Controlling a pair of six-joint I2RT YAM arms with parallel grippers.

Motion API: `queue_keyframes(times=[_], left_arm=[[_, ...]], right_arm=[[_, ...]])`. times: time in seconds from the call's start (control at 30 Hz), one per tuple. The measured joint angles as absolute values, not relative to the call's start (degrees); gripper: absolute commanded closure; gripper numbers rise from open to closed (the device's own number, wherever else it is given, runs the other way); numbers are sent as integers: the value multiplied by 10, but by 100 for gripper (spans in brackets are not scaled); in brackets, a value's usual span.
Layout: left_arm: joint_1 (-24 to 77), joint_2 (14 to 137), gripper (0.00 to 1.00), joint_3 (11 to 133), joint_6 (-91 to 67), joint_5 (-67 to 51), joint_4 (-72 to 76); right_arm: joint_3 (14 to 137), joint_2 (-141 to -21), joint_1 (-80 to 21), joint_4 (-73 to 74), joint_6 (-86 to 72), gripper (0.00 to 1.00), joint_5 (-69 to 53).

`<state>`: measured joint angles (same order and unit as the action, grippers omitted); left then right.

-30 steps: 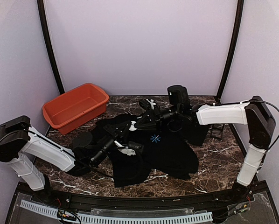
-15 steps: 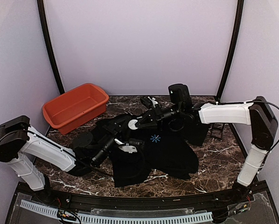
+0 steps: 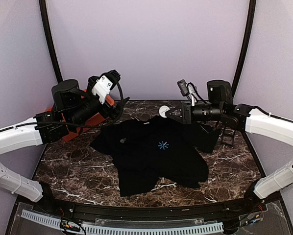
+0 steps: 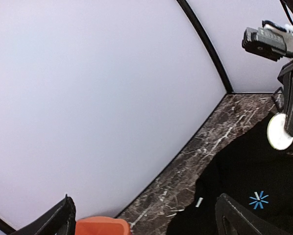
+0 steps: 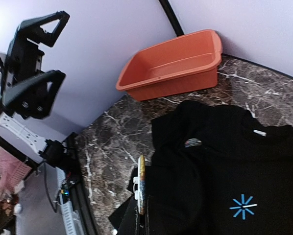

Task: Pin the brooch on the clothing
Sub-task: Open the brooch.

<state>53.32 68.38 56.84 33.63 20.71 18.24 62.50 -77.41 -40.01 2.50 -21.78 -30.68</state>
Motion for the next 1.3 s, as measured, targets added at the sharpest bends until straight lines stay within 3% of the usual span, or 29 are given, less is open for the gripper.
queue_keyframes(times=[0.3, 0.5, 0.67, 0.93, 1.3], left_arm=[[467, 825, 1, 703, 110, -118, -28], [413, 905, 1, 689, -45, -332, 10], [394, 914, 8, 663, -167, -445, 122], [397, 992, 28, 652, -372, -549, 363], [397, 1027, 39, 657, -443, -548, 389]], right_arm=[[528, -720, -400, -1, -136, 100, -237], [502, -710, -402, -38, -110, 100, -237], [492, -707, -408, -63, -95, 100, -237], [480, -703, -431, -88, -73, 100, -221], [496, -719, -462, -84, -41, 100, -180]])
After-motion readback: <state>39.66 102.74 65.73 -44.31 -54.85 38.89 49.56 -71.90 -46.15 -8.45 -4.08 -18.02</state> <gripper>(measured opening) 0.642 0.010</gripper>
